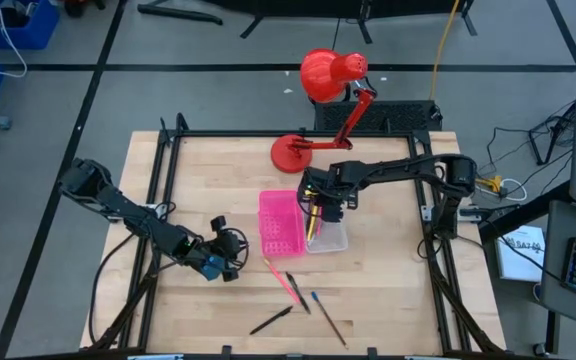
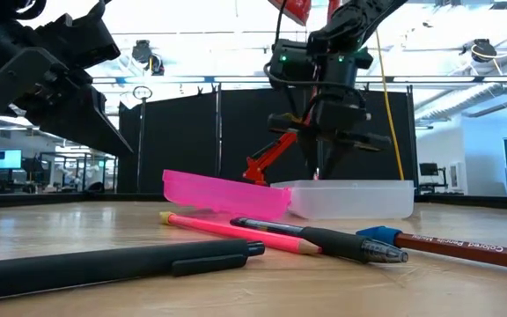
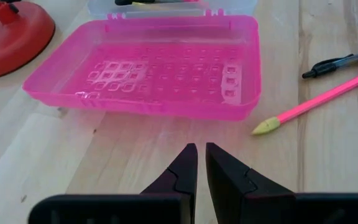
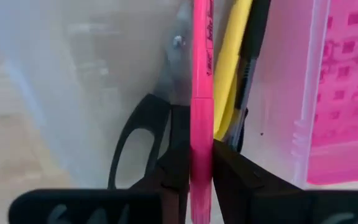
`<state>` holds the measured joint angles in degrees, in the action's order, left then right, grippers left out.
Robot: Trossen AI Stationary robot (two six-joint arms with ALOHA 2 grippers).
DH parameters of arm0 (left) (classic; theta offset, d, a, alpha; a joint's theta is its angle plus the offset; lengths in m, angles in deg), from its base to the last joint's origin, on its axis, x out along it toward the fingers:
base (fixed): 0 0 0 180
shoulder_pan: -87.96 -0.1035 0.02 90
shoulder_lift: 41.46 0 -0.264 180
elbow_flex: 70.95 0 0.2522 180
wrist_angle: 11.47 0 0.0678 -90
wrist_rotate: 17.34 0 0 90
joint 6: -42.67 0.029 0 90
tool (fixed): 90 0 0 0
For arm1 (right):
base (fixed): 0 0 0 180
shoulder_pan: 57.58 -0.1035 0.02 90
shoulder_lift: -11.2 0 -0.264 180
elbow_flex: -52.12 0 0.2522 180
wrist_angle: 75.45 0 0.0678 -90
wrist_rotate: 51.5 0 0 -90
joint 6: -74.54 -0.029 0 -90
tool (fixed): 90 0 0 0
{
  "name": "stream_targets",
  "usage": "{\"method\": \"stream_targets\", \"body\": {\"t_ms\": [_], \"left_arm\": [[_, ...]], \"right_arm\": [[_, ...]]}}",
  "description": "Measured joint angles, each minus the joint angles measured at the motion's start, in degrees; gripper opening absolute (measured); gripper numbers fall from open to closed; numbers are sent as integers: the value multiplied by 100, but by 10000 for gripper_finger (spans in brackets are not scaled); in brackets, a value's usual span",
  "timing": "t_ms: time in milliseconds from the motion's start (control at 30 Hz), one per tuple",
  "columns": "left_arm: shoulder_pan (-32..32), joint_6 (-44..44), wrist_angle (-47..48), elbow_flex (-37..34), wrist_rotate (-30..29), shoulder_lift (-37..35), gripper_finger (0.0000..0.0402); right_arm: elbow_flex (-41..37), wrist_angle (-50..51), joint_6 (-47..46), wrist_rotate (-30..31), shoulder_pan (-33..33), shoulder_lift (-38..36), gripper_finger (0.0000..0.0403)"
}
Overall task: Pick & place school supplies into a supply box
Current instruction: Put the pink pen into the pink supply box, then put the brown pencil into the pink supply box
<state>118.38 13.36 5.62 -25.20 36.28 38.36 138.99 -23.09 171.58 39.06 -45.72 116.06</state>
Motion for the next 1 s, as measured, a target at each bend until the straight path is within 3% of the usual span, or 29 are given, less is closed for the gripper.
{"method": "stream_targets", "body": {"t_ms": [267, 500, 633, 833, 1000], "left_arm": [[4, -137, -5, 0, 35, 0, 42], [4, -105, -22, 0, 31, 0, 42], [4, -98, -24, 0, -124, 0, 42], [64, 301, -380, 0, -886, 0, 42], [74, 1276, -1325, 0, -827, -33, 42]], "right_arm": [[-4, -22, -841, 182, 45, -48, 83], [-4, -8, -1925, 675, 37, -774, 85], [-4, -21, -3398, 325, -41, -1557, 73], [-4, -298, -6985, -615, -461, -2629, 41], [-557, -1082, -8278, -1307, -911, -3476, 13]]}}
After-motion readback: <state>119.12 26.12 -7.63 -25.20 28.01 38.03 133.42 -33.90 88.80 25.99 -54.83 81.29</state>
